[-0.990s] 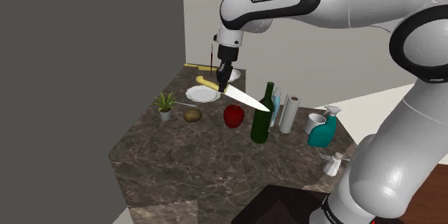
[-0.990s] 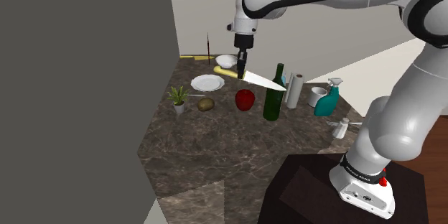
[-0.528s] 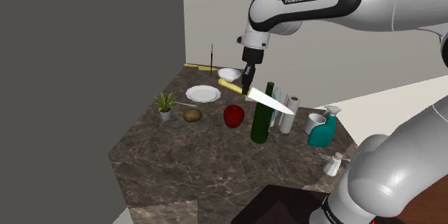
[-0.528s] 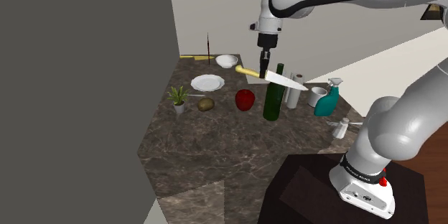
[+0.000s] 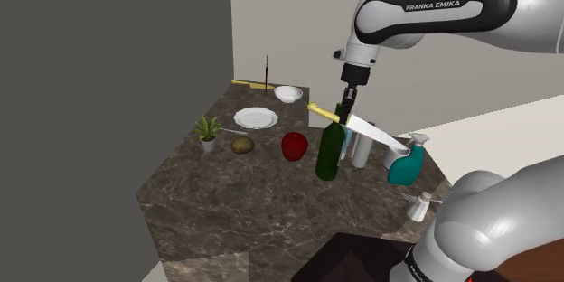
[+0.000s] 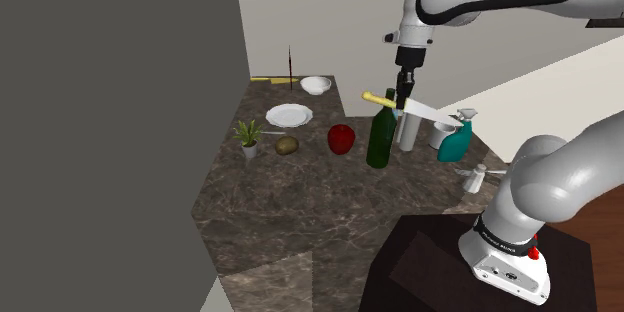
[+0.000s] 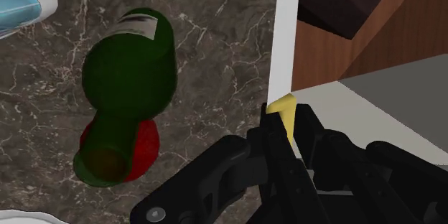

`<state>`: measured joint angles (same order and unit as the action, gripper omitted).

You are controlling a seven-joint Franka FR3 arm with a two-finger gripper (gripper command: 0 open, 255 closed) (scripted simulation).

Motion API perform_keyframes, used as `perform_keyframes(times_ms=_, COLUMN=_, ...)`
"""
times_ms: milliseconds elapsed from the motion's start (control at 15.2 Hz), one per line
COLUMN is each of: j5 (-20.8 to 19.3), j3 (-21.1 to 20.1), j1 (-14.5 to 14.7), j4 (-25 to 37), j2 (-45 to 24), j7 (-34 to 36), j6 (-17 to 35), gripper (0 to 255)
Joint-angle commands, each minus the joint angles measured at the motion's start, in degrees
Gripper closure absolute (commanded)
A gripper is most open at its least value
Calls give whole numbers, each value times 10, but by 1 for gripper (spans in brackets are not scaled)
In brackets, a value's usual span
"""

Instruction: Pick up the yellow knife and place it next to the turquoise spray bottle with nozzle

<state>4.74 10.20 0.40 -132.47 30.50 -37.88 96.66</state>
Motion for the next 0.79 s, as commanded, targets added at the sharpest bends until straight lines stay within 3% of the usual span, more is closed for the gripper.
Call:
perform_keyframes(times_ms=0, j5=-15, j3=13, j1=-12, j4=-21, j2=34, j7=-17, j6=-15, gripper=255)
perform_keyframes(times_ms=726, j5=-114, j3=103, j1=-88, j4=-83, j2=168, j7=-125, j6=-94, gripper=255)
